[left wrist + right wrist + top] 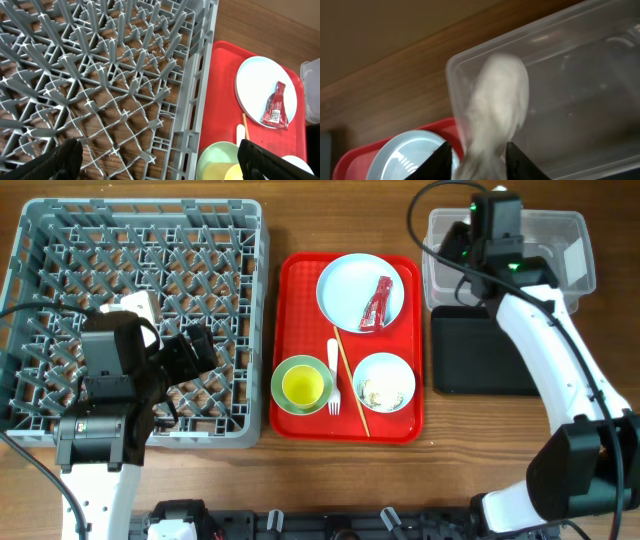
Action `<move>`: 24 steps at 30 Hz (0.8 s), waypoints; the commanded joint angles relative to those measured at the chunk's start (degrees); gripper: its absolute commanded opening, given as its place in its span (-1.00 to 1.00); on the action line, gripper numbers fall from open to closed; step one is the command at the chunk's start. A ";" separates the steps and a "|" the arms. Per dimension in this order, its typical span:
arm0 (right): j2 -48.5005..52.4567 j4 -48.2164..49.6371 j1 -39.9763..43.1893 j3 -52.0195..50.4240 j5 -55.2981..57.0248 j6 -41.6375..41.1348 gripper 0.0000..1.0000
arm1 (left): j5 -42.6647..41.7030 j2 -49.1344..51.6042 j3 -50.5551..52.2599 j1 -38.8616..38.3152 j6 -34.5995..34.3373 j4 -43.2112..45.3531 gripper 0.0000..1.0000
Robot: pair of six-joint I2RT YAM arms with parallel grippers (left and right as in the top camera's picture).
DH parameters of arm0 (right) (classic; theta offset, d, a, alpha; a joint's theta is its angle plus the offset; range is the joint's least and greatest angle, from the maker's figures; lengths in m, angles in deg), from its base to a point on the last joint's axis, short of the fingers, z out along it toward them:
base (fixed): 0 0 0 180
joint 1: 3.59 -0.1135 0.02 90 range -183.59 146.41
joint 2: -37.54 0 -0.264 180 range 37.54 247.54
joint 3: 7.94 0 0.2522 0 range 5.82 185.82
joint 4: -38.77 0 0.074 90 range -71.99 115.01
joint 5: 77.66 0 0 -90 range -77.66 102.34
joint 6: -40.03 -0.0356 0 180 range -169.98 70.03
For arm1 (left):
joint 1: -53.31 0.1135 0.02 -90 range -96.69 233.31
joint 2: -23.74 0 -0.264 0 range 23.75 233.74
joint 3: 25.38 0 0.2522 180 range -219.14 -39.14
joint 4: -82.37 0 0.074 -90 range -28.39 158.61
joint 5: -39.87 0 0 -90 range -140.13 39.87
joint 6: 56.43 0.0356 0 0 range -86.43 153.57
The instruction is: Sort waste into correct bins and load items into the dishwasher rack
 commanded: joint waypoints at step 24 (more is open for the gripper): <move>20.02 -3.58 -14.49 -0.55 -10.62 -7.54 -0.34 | 0.74 0.00 -0.87 -0.17 0.09 -0.26 1.00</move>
